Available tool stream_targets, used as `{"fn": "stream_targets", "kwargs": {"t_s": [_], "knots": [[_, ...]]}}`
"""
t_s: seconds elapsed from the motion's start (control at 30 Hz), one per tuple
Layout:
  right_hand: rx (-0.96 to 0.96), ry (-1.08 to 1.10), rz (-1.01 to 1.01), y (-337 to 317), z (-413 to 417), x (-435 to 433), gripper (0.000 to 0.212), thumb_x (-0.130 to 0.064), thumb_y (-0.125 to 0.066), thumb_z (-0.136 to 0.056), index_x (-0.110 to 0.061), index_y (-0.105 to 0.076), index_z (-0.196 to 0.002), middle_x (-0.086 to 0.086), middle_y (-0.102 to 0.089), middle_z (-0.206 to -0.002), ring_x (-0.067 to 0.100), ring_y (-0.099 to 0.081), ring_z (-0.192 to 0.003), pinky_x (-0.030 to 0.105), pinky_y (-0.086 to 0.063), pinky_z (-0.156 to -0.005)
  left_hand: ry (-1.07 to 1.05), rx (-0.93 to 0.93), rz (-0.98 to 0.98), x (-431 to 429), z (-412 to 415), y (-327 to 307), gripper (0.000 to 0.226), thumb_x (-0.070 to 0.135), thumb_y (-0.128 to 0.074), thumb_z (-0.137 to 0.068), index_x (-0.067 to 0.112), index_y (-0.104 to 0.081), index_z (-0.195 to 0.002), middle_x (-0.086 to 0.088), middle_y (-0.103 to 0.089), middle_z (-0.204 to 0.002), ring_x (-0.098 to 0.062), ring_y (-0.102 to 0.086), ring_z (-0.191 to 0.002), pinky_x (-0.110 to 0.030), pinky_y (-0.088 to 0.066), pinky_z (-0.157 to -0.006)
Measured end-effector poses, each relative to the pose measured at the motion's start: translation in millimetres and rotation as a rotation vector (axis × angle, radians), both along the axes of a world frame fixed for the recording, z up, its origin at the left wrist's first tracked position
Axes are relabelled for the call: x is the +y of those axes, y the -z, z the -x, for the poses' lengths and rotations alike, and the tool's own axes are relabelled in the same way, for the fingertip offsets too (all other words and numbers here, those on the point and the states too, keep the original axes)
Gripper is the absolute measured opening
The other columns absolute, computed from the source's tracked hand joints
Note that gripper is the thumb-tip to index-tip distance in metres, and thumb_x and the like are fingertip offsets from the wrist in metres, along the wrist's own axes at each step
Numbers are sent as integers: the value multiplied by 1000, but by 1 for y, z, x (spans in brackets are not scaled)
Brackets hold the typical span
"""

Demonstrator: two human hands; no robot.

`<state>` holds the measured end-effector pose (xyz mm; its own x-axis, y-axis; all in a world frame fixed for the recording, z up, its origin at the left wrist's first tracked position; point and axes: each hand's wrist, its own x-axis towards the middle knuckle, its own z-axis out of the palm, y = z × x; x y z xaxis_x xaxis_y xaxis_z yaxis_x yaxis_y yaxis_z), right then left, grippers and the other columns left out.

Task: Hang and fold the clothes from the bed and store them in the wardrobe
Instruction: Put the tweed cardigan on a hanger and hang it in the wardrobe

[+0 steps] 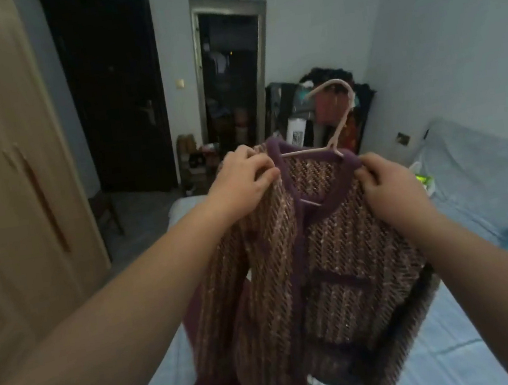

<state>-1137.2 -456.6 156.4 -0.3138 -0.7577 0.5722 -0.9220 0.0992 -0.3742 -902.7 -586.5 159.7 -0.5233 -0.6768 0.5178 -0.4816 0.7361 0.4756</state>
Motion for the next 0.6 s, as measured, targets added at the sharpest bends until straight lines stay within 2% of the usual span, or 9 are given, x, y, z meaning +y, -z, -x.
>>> {"fn": "stream_targets", "kwargs": {"t_s": [0.1, 0.17, 0.27, 0.3, 0.37, 0.43, 0.5, 0.6], "knots": [[0, -15, 47, -26, -8, 7, 15, -31, -47, -100, -33, -58, -110, 5, -70, -102, 32, -62, -96, 40, -49, -74, -110, -181, 178, 13, -14, -25, 35, 39, -61, -94, 43, -53, -128, 5, -35, -134, -20, -28, -131, -46, -23, -115], [-5, -41, 65, -37, -13, 12, 15, -32, -46, -100, -33, -58, -111, 4, -70, -103, 31, -63, -96, 43, -52, -77, -60, -113, 191, 22, -26, -40, 51, 34, -70, -89, 45, -43, -131, 6, -30, -141, -21, -27, -138, -50, -22, -119], [-50, -119, 85, -52, -18, 17, 12, -32, -48, -100, -33, -59, -106, -1, -69, -98, 25, -63, -93, 41, -51, -79, -23, -32, 119, 28, -46, -59, 74, 31, -78, -82, 41, -34, -140, 6, -34, -148, -20, -36, -139, -50, -33, -117], [-88, -181, 73, -57, -21, 20, 13, -30, -49, -101, -32, -61, -104, -5, -69, -97, 20, -62, -92, 37, -50, -78, -45, -53, 95, 28, -53, -65, 73, 33, -78, -82, 41, -36, -141, 8, -43, -143, -17, -44, -132, -49, -39, -113], [-143, -322, -15, -67, -28, 27, 16, -26, -49, -102, -29, -65, -103, -10, -67, -97, 7, -60, -92, 26, -45, -75, -67, -149, 77, 26, -70, -76, 50, 35, -73, -86, 44, -49, -128, 17, -57, -123, -8, -55, -114, -47, -49, -103], [-95, -405, -138, -73, -30, 30, 18, -26, -48, -102, -30, -66, -106, -13, -67, -100, 1, -59, -94, 17, -41, -76, -44, -231, 44, 22, -88, -83, 30, 34, -70, -89, 47, -57, -113, 21, -62, -109, -3, -59, -103, -44, -52, -98], [-49, -406, -193, -74, -29, 29, 19, -28, -47, -103, -33, -64, -109, -15, -67, -103, 0, -59, -97, 17, -41, -76, 4, -270, -31, 23, -103, -88, 27, 29, -70, -90, 46, -61, -109, 21, -65, -104, 2, -59, -101, -40, -51, -98], [-71, -388, -171, -70, -27, 23, 24, -30, -43, -104, -38, -58, -120, -14, -64, -113, 7, -58, -106, 26, -42, -85, 52, -308, -85, 35, -114, -99, 26, 26, -69, -92, 44, -65, -110, 22, -67, -102, 4, -61, -100, -29, -49, -93]]}}
